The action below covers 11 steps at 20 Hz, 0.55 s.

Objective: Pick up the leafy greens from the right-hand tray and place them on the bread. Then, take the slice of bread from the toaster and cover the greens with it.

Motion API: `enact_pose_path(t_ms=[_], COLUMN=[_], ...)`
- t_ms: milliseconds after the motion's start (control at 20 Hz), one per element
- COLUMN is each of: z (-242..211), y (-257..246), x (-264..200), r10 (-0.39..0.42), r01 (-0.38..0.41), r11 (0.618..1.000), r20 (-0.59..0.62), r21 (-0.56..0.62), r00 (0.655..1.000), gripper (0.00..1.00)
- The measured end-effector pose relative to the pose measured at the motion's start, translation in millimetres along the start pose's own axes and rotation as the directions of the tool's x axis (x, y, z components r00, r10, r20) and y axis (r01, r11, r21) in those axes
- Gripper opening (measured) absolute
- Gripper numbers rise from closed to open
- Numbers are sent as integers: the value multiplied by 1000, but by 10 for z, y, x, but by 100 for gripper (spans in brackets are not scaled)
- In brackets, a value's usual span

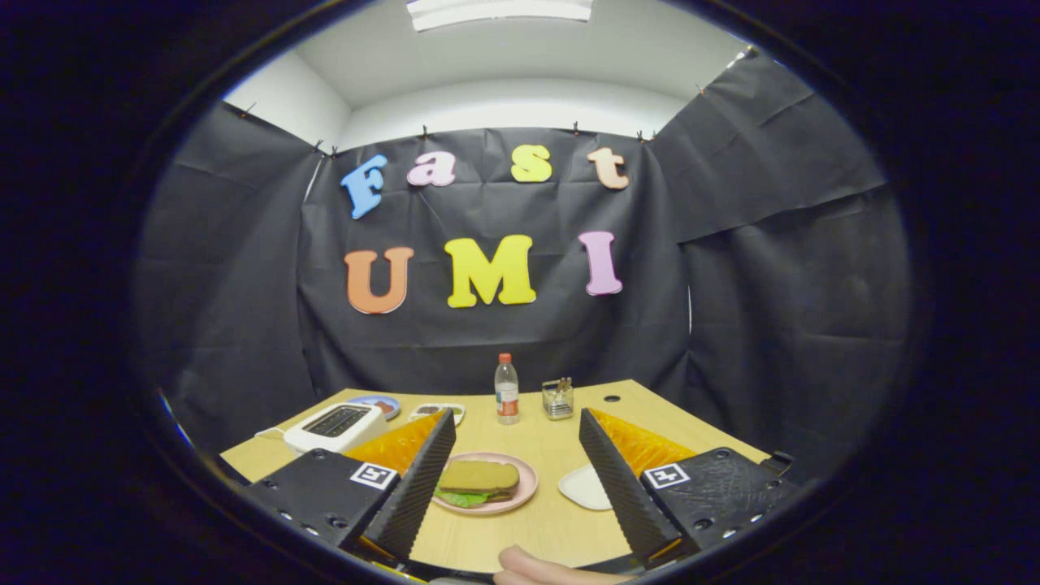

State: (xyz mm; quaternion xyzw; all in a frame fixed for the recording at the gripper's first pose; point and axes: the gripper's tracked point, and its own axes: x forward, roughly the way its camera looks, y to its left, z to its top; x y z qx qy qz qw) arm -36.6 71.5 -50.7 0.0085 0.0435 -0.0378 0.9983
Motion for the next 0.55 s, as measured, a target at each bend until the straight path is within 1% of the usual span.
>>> enact_pose_path(t_ms=[100, 150, 250, 350, 550], z=[-10, -21, 15, 12, 83], y=[-54, -22, -8, -78, -159], x=[-164, -241, -336, -382, -470], r10=[-3, 8, 21, 8, 8], r01=[3, -8, -20, -7, -8], r11=[999, 999, 999, 1000, 1000], r20=[9, 11, 22, 21, 53], r21=[-46, -50, -41, -24, -3], r00=[1000, 1000, 1000, 1000, 999], gripper=[94, 94, 94, 94, 94])
